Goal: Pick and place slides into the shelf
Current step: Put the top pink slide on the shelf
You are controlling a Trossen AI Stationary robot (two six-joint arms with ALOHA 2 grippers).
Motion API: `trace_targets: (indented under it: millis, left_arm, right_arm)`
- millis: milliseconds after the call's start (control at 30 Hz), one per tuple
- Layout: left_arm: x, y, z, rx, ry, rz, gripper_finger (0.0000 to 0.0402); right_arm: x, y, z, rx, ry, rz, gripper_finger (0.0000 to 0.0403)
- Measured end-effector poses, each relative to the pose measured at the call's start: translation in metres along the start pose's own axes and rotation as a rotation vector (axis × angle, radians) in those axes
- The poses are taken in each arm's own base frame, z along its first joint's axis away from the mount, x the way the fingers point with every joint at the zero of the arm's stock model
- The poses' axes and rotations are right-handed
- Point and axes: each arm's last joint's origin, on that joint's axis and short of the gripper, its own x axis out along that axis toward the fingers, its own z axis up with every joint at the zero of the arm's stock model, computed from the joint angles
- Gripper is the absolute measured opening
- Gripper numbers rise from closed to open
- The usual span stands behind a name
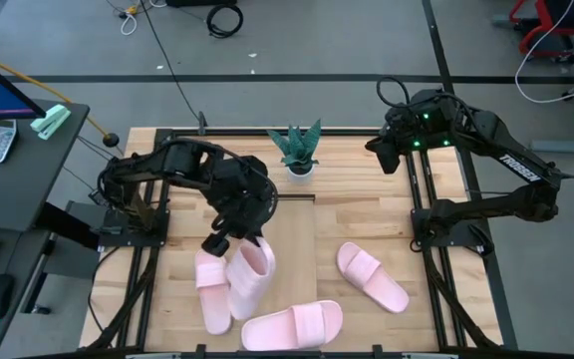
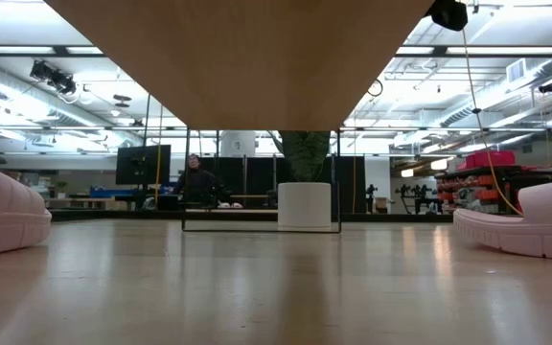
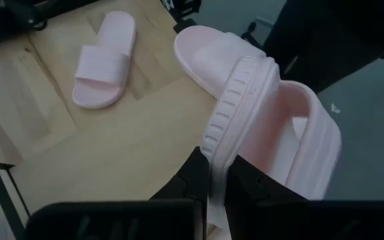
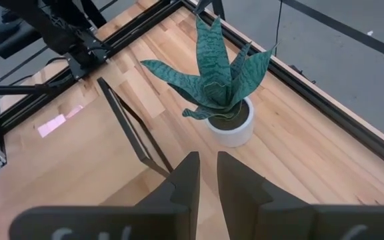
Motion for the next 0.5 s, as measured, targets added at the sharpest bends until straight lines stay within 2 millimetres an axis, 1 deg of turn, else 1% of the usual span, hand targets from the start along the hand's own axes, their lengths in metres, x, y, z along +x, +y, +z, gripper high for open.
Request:
trace_targets:
  millis: [133, 400, 500]
  left_arm:
    - [0.005, 0.001, 0.001, 0.02, 0.012, -0.003, 0.0026]
    - [0.026, 0.01, 0.001, 0.048, 0.072, -0.021, 0.0026]
    - [0.031, 0.011, 0.001, 0.044, 0.086, -0.028, 0.0026]
  right_arm:
    - [0.0, 0.0, 0.0, 0.0, -0.001, 0.0, 0.0059]
    - [0.0, 0.0, 0.0, 0.017, -0.001, 0.001, 0.0059]
    - [0.0, 0.0, 0.0, 0.017, 0.0, 0.001, 0.0059]
